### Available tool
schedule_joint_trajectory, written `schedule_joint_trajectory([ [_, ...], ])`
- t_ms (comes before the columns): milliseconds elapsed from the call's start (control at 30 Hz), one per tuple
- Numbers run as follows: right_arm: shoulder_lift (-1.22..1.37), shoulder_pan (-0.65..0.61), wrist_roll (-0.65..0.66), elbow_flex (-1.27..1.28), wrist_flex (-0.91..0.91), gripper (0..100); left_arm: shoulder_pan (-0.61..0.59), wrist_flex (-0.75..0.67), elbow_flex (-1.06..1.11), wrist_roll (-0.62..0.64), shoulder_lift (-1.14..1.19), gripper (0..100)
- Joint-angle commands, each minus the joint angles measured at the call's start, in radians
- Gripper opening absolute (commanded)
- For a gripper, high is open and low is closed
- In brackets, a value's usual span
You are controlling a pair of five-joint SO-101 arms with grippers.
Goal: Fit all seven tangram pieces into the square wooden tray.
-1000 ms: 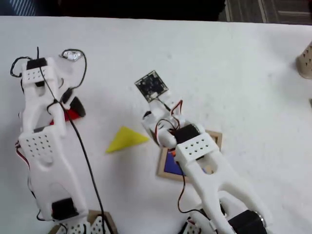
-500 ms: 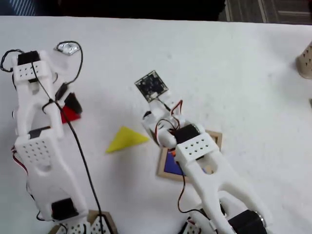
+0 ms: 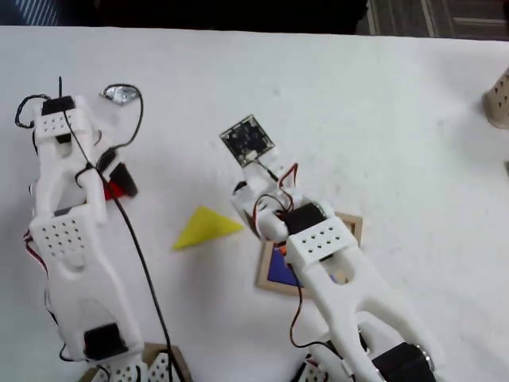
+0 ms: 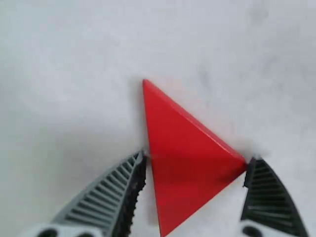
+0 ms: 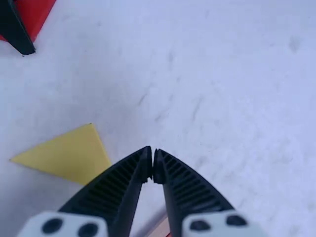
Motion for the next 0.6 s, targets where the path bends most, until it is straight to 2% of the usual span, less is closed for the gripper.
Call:
schedule_joint_trajectory([
  [0, -0.001, -0.01, 0.011, -0.005, -0.015, 2.0, 0.002, -0.032, -0.014, -0.015, 0.002, 33],
  [100, -0.001, -0.01, 0.011, -0.005, -0.015, 2.0, 0.004, -0.055, -0.011, -0.011, 0.005, 33],
  [167, -0.001, -0.008, 0.011, -0.005, -0.015, 2.0, 0.004, -0.081, -0.011, 0.041, 0.005, 32],
  [267, -0.001, -0.008, 0.011, -0.005, -0.015, 2.0, 0.005, -0.127, -0.005, 0.086, 0.007, 22],
  [400, -0.001, -0.008, 0.011, -0.005, -0.015, 2.0, 0.008, -0.123, -0.003, 0.009, 0.007, 9],
  [567, -0.001, -0.008, 0.011, -0.005, -0.015, 2.0, 0.008, -0.114, 0.021, -0.014, 0.005, 10],
])
